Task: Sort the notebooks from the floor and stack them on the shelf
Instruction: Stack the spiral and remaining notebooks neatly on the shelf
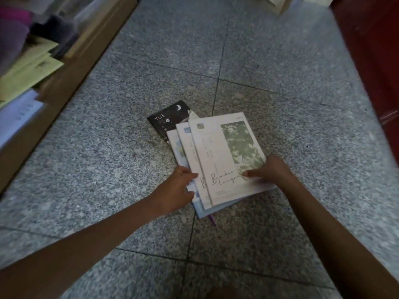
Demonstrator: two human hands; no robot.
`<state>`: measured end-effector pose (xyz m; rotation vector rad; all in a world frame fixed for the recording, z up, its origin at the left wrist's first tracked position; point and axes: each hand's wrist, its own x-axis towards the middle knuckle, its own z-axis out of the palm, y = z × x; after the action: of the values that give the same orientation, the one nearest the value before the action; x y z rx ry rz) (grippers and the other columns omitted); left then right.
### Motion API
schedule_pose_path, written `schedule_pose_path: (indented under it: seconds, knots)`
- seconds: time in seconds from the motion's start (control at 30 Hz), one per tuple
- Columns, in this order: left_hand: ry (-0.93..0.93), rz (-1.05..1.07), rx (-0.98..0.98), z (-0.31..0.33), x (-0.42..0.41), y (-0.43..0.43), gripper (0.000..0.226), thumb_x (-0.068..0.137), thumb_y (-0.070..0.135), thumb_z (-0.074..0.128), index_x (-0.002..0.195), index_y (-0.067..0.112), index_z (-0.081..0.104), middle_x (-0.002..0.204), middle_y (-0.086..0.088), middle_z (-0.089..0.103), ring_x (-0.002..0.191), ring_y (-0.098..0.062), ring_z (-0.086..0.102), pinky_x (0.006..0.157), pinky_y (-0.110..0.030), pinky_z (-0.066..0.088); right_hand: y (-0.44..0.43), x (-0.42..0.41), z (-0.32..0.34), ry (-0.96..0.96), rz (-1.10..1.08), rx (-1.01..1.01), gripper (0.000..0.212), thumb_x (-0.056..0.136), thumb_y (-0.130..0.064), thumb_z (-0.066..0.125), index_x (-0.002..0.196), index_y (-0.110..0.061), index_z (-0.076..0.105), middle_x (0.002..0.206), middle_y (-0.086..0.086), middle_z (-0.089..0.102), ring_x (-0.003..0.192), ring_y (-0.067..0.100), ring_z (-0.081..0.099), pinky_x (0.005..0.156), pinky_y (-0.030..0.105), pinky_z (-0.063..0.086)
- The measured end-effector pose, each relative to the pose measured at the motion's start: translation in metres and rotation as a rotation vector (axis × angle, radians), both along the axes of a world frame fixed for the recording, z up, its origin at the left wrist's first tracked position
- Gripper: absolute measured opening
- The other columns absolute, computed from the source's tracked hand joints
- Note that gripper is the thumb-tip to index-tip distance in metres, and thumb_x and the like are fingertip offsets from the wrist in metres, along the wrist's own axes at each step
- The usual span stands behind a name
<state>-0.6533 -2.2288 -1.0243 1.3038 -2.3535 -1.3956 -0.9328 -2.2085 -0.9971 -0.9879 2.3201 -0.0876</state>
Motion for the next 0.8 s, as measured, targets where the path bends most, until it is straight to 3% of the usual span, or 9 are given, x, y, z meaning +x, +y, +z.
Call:
schedule_pose_path:
  seconds: [0.2, 0.33, 0.67, 0.8]
  knots:
    - [-0.061, 0.010, 0.110, -0.003, -0.014, 0.000, 0.062, 0.090, 0.011, 0.059, 0.146, 0.012, 0.030, 0.121, -0.003, 0.028, 0.102, -0.011, 0.043, 0.090, -0.015, 0.037, 0.005, 0.001, 0.003, 0.000, -0.009, -0.044, 0.093, 0.057, -0.039, 0.088, 0.129, 0.001, 0.043, 0.130, 0.017, 0.051, 0.115, 0.032, 0.053, 0.077, 0.030, 0.040]
    - [-0.102, -0.033, 0.147, -0.002, -0.019, 0.000, 0.065, 0.093, 0.014, 0.056, 0.148, 0.013, 0.022, 0.132, -0.009, 0.026, 0.101, -0.009, 0.041, 0.084, -0.008, 0.031, 0.006, -0.001, 0.005, -0.024, -0.027, -0.083, 0.087, 0.057, -0.035, 0.089, 0.124, -0.001, 0.045, 0.124, 0.016, 0.055, 0.109, 0.031, 0.056, 0.073, 0.029, 0.040]
    - [-0.095, -0.015, 0.191, 0.004, -0.024, -0.001, 0.068, 0.091, 0.013, 0.058, 0.148, 0.012, 0.021, 0.120, -0.003, 0.025, 0.106, -0.011, 0.042, 0.089, -0.009, 0.031, 0.012, -0.002, 0.014, -0.083, 0.037, -0.162, 0.073, 0.070, -0.028, 0.081, 0.125, -0.002, 0.041, 0.125, 0.014, 0.054, 0.110, 0.031, 0.054, 0.074, 0.031, 0.039]
    - [-0.074, 0.011, 0.216, 0.005, -0.024, -0.001, 0.067, 0.090, 0.010, 0.059, 0.147, 0.010, 0.024, 0.129, -0.009, 0.027, 0.106, -0.012, 0.042, 0.092, -0.010, 0.032, 0.017, -0.006, 0.019, -0.230, 0.103, -0.281, 0.051, 0.085, -0.021, 0.067, 0.125, -0.006, 0.039, 0.120, 0.010, 0.056, 0.097, 0.021, 0.055, 0.071, 0.027, 0.040]
